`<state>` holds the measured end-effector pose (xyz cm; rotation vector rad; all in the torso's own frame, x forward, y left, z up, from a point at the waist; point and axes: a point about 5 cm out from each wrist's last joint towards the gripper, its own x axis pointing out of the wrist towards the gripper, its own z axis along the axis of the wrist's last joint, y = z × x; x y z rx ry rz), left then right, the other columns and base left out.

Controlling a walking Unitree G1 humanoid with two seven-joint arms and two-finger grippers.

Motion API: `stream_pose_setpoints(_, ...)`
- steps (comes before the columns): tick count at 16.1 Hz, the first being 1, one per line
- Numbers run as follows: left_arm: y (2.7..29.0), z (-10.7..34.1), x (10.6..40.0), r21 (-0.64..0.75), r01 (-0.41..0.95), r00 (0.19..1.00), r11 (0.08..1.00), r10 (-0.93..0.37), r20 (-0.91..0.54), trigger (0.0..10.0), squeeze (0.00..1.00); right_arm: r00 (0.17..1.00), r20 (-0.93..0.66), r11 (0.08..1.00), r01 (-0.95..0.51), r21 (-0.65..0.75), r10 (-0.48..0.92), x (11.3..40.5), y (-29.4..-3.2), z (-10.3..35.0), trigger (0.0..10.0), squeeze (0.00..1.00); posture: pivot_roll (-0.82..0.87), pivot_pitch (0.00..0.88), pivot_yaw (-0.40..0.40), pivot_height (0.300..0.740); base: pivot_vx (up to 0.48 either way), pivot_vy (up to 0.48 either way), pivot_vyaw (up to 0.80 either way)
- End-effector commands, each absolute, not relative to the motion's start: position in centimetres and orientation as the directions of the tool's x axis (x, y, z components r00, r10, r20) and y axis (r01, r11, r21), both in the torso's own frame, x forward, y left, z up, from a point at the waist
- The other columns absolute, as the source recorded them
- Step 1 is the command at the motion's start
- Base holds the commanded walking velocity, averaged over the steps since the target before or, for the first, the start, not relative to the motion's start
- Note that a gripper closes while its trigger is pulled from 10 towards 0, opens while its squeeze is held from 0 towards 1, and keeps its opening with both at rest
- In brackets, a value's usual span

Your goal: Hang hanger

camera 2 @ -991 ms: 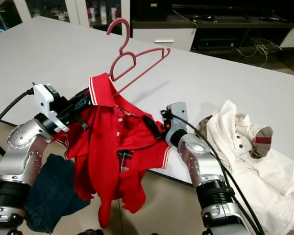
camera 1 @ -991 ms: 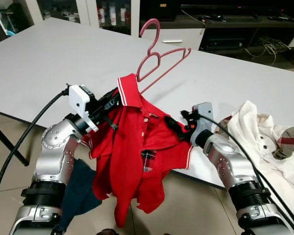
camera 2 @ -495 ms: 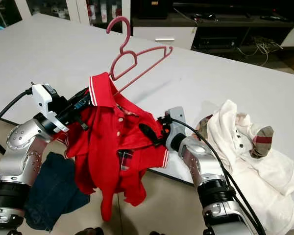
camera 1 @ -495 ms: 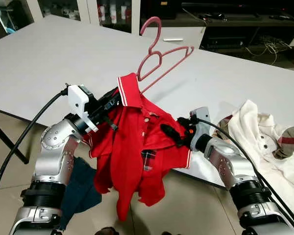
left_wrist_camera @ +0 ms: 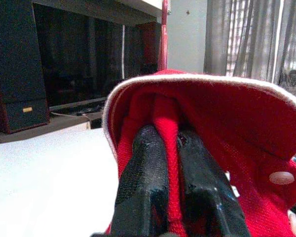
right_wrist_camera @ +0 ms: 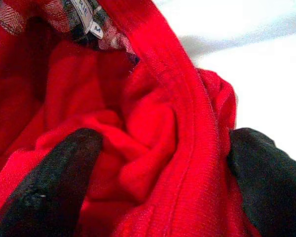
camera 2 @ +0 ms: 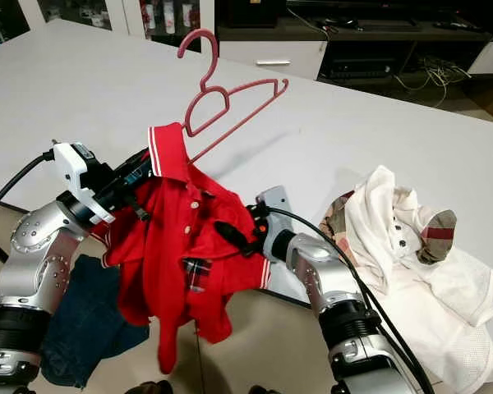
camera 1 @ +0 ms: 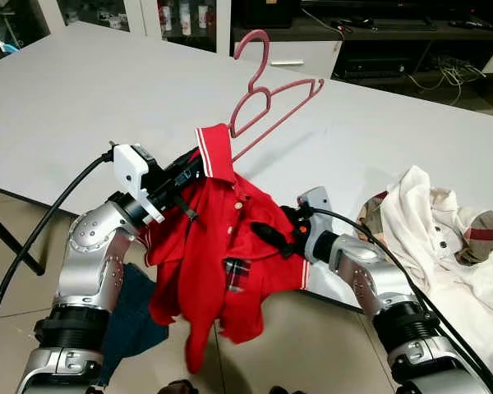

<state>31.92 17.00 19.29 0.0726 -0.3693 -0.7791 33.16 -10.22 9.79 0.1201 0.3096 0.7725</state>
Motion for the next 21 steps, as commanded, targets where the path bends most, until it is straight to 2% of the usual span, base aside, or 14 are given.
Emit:
stream_pose_setpoints(1, 16.6, 20.1, 31.7, 0.225, 0.681, 0.623, 0.697, -0.713, 0.322, 0.0, 0.0, 0.652, -0.272, 0.706, -0.66, 0.258, 0.708, 32.7, -10.1, 8.7, 0.0, 0.0, 0.09, 0.137, -0.068, 0.74, 0.0, 0.0, 0.0)
stream_pose_setpoints(4, 16.6, 20.1, 31.7, 0.225, 0.678, 0.626, 0.7, -0.71, 0.324, 0.0, 0.0, 0.675, -0.333, 0.752, -0.614, 0.239, 0.658, 32.8, -11.0, 8.0, 0.0, 0.0, 0.09, 0.136, -0.069, 0.74, 0.0, 0.0, 0.0)
stream_pose_setpoints(9, 16.6, 20.2, 31.8, 0.226, 0.677, 0.624, 0.7, -0.709, 0.328, 0.0, 0.0, 0.705, -0.318, 0.773, -0.594, 0.225, 0.634, 33.2, -11.8, 8.7, 0.0, 0.0, 0.08, 0.132, -0.069, 0.74, 0.0, 0.0, 0.0)
stream_pose_setpoints(12, 16.7, 20.4, 31.9, 0.23, 0.673, 0.625, 0.703, -0.707, 0.333, 0.0, 0.0, 0.646, -0.239, 0.689, -0.681, 0.248, 0.725, 32.8, -11.8, 10.3, 0.0, 0.0, 0.08, 0.127, -0.064, 0.74, 0.0, 0.0, 0.0)
stream_pose_setpoints(15, 16.8, 20.5, 32.0, 0.234, 0.668, 0.627, 0.707, -0.703, 0.335, 0.0, 0.0, 0.643, -0.181, 0.663, -0.68, 0.314, 0.744, 32.8, -12.1, 11.2, 0.0, 0.0, 0.08, 0.125, -0.062, 0.74, 0.0, 0.0, 0.0)
stream_pose_setpoints(18, 17.4, 21.2, 32.3, 0.224, 0.622, 0.651, 0.75, -0.655, 0.384, 0.0, 0.0, 0.721, -0.097, 0.686, -0.596, 0.417, 0.686, 33.8, -13.7, 12.6, 0.0, 0.0, 0.08, 0.123, -0.063, 0.74, 0.0, 0.0, 0.0)
stream_pose_setpoints(19, 17.8, 21.7, 32.3, 0.198, 0.604, 0.658, 0.772, -0.623, 0.424, 0.0, 0.0, 0.769, -0.1, 0.728, -0.543, 0.419, 0.631, 34.4, -14.6, 12.9, 0.0, 0.0, 0.08, 0.122, -0.063, 0.74, 0.0, 0.0, 0.0)
stream_pose_setpoints(21, 18.1, 22.0, 32.2, 0.183, 0.598, 0.658, 0.781, -0.608, 0.444, 0.0, 0.0, 0.812, -0.101, 0.765, -0.49, 0.418, 0.575, 34.9, -15.5, 13.1, 0.0, 0.0, 0.09, 0.122, -0.066, 0.74, 0.0, 0.0, 0.0)
